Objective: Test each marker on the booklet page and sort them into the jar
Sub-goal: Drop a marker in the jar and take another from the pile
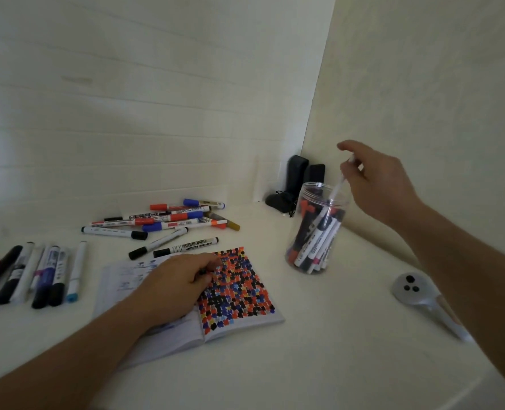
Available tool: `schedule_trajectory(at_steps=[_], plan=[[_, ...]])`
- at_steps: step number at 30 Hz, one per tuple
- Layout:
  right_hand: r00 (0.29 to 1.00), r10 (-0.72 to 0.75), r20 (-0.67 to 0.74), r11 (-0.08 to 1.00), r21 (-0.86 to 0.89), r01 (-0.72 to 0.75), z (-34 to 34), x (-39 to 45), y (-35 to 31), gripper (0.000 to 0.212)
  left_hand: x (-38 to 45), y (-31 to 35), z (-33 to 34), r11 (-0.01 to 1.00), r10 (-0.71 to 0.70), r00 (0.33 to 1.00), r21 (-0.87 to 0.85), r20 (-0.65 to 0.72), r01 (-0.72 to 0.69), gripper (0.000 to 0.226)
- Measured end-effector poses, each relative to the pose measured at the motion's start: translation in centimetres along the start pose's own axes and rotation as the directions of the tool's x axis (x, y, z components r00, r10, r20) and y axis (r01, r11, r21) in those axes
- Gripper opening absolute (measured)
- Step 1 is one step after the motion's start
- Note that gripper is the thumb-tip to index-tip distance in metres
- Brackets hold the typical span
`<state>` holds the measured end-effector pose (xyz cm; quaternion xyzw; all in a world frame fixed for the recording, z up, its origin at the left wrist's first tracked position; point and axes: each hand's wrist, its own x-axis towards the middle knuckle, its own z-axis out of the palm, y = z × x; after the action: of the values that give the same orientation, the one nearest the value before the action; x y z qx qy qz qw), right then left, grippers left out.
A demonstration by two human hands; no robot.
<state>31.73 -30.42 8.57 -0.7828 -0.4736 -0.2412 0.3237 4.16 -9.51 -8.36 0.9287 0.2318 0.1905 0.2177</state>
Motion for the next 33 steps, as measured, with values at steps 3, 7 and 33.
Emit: schedule_trajectory(at_steps=[3, 7, 33], plan=[[0.985, 0.03, 0.168, 0.999, 0.015, -0.033, 1.4, -1.0, -0.5, 0.038, 0.1, 0.0, 0.0, 1.0, -0.001, 1.0, -0.016, 0.008, 0.001, 0.039], [0.988, 0.008, 0.153, 0.987, -0.157, 0.017, 3.7, -1.8, -0.1, 0.013, 0.1, 0.1, 0.0, 1.0, 0.002, 1.0, -0.023, 0.002, -0.002, 0.04], [0.841, -0.238, 0.485, 0.917, 0.397, 0.03, 15.8, -10.9, -9.2, 0.024, 3.4, -8.6, -4.3, 0.833, -0.409, 0.888, 0.312, -0.21, 0.458, 0.037]])
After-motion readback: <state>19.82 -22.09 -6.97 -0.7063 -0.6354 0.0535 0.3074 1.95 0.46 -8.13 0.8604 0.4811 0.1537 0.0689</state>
